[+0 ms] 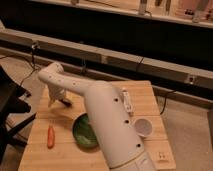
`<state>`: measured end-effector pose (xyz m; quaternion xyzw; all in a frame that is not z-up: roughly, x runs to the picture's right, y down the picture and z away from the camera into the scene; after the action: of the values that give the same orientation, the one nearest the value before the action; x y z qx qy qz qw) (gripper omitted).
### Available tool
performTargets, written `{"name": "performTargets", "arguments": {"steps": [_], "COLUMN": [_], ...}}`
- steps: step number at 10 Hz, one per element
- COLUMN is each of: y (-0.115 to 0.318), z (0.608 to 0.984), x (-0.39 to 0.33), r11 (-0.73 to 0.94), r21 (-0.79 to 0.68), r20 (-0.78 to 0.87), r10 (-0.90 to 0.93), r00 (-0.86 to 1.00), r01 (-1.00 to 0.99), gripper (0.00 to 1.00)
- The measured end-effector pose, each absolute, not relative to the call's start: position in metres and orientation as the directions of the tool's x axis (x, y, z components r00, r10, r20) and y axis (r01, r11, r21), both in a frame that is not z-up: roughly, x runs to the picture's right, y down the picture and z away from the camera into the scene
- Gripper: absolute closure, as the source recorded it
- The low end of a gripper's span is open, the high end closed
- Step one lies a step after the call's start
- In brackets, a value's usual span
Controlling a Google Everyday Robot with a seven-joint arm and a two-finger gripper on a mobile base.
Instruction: Place the eraser on the white sponge
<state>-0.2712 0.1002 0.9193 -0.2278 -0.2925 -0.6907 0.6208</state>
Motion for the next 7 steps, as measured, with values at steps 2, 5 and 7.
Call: {"name": "performTargets", "arguments": {"steps": [2, 5, 7], "y": [0.095, 0.089, 0.093], "z": [0.919, 0.922, 0.926], "x": [-0.266, -0.253, -0.249], "r11": [-0.066, -0.067, -0.058], "r21": [0.1, 0.053, 0.041], "r20": [0.662, 0.627, 0.626], "r10": [-0.74, -0.774, -0.777], "r00": [-0.116, -0.085, -0.071], "r01": [0.993, 0.996, 0.997], "gripper": [0.2, 0.2, 0.2]}}
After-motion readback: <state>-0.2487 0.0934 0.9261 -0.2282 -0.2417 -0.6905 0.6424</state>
